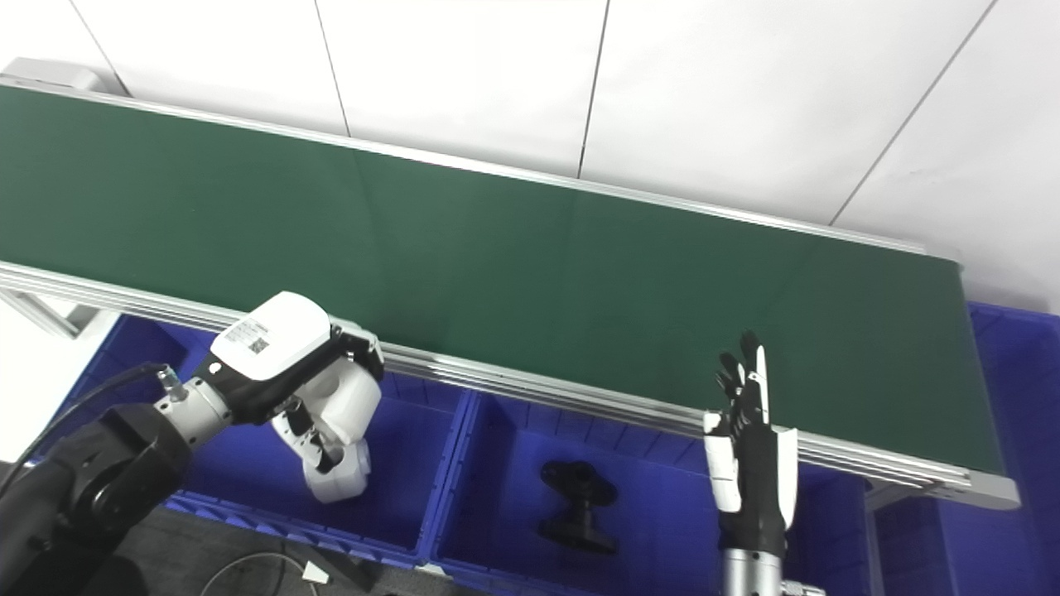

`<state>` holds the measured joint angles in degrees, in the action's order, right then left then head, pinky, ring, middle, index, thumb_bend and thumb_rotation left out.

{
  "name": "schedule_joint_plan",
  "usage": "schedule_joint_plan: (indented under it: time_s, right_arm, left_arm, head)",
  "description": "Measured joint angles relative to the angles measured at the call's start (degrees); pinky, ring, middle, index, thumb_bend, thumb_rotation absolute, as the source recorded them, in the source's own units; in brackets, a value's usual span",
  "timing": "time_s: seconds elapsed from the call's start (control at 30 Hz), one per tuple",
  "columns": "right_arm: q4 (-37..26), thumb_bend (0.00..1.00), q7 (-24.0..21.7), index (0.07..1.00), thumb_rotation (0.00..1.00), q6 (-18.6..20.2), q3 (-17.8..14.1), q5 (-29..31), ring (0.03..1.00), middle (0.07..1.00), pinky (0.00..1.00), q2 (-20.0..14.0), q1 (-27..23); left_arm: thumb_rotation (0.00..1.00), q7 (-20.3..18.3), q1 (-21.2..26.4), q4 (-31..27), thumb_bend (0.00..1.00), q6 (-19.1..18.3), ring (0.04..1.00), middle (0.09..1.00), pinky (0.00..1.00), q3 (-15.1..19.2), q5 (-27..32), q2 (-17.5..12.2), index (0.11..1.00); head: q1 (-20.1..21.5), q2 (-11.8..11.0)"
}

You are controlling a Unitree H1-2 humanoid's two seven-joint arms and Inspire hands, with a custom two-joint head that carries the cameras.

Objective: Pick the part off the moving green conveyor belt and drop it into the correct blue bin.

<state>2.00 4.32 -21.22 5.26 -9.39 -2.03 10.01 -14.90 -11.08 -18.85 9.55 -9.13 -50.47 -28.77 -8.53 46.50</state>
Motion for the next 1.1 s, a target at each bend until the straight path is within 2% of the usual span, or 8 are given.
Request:
schedule_joint_plan:
  time_s: [0.03,0.17,0.2,0.27,0.3,0.4,0.6,1.1]
  right_arm:
    - [0.0,0.66,0.0,1.000,1.00,0.0,0.0,0.0,0.949,1.000,0.91,0.1,0.0]
    - [-0.2,0.65,0.0,1.000,1.00,0.0,0.0,0.0,0.948,1.000,0.91,0.5,0.3]
    - [-0.2,0.66,-0.1,1.000,1.00,0.0,0.0,0.0,0.947,1.000,0.91,0.7,0.3]
    - [-0.2,0.67,-0.1,1.000,1.00,0.0,0.0,0.0,0.948,1.000,0.91,0.8,0.4]
    - [-0.2,0.67,-0.1,1.000,1.00,0.0,0.0,0.0,0.948,1.000,0.91,0.9,0.4]
    - [-0.2,0.66,-0.1,1.000,1.00,0.0,-0.1,-0.2,0.946,1.000,0.91,0.9,0.5]
    - [-0.3,0.67,0.0,1.000,1.00,0.0,-0.2,-0.4,0.941,1.000,0.90,1.0,0.5]
    - [-0.2,0.68,-0.1,1.000,1.00,0.0,-0.2,-0.8,0.945,1.000,0.91,1.1,0.6]
  left_arm:
    - [0.00,0.0,-0.2,0.2,0.52,0.0,0.275,0.458,0.21,-0.2,-0.3,0.0,0.493]
    - [0.00,-0.5,-0.2,1.1,0.52,0.0,0.395,0.457,0.31,-0.9,-1.0,0.0,0.511]
    - [0.10,-0.6,-0.1,1.3,0.73,0.0,0.475,0.561,0.37,-1.1,-0.9,0.0,0.591]
    - [0.23,-1.0,-0.1,1.4,0.91,0.0,0.619,0.689,0.51,-1.2,-0.9,0.0,0.693]
    - [0.31,-1.6,-0.1,1.2,0.96,-0.1,0.706,0.758,0.60,-1.2,-0.9,0.0,0.755]
    - [0.41,-2.6,-0.1,0.1,1.00,-0.4,0.814,0.858,0.72,-1.2,-1.0,0.0,0.843]
    - [0.48,-2.2,0.0,-0.4,1.00,-0.2,0.851,0.901,0.79,-1.2,-1.1,0.2,0.892]
    - [0.49,-0.8,-0.5,-0.7,0.97,0.2,0.869,0.918,0.76,0.2,1.3,1.8,0.910]
  head:
    - [0.0,-0.1]
    - [0.5,-0.1]
    - [0.7,-0.2]
    - [0.9,-0.3]
    - [0.9,-0.3]
    - [0.9,-0.2]
    - [0.9,-0.2]
    - [2.8,-0.3]
